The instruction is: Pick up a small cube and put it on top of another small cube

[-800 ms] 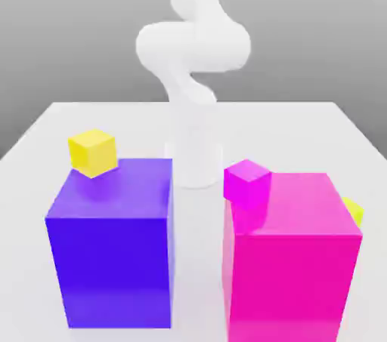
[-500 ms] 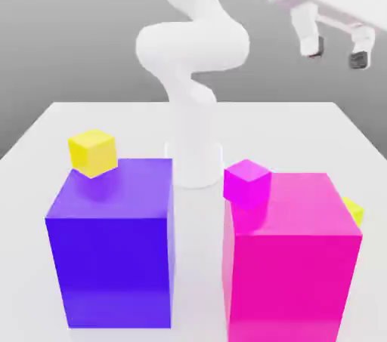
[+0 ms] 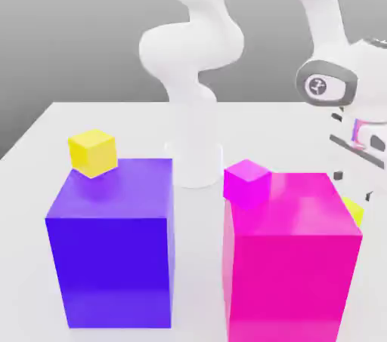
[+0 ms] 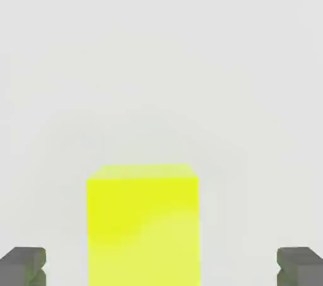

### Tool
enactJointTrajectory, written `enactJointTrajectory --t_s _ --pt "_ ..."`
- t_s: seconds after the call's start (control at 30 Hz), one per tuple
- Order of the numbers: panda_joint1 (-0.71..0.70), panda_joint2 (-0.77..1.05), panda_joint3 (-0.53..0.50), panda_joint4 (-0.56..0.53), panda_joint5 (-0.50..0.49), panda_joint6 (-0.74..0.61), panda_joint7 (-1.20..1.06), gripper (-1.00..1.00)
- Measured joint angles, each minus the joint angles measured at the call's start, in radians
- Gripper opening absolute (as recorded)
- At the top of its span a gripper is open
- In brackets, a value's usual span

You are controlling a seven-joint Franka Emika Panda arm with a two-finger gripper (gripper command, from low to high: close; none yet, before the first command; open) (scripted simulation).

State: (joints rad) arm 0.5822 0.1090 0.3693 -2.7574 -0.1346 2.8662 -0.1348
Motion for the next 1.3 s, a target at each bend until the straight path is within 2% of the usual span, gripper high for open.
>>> enactJointTrajectory --t_s 0.27,0.3,0.53,0.73,0.9,1.0,1.2,1.3 --pt "0.138 0.175 -0.187 0.035 -0.205 0.132 0.150 0.00" --pt "0.158 0.190 -0.209 0.037 -0.219 0.144 0.160 -1.00" --pt "0.157 0.191 -0.209 0.038 -0.224 0.142 0.164 -1.00" --pt "0.060 0.072 -0.077 0.014 -0.075 0.054 0.054 -1.00" --pt "0.032 -0.033 -0.020 -0.010 0.052 -0.026 -0.042 -1.00" --pt "-0.044 -0.072 -0.060 0.052 0.010 -0.059 -0.018 -1.00" --pt "-0.258 -0.180 -0.176 0.265 -0.131 -0.225 0.183 -1.00" --pt "-0.308 -0.246 -0.215 0.327 -0.125 -0.343 0.281 -1.00"
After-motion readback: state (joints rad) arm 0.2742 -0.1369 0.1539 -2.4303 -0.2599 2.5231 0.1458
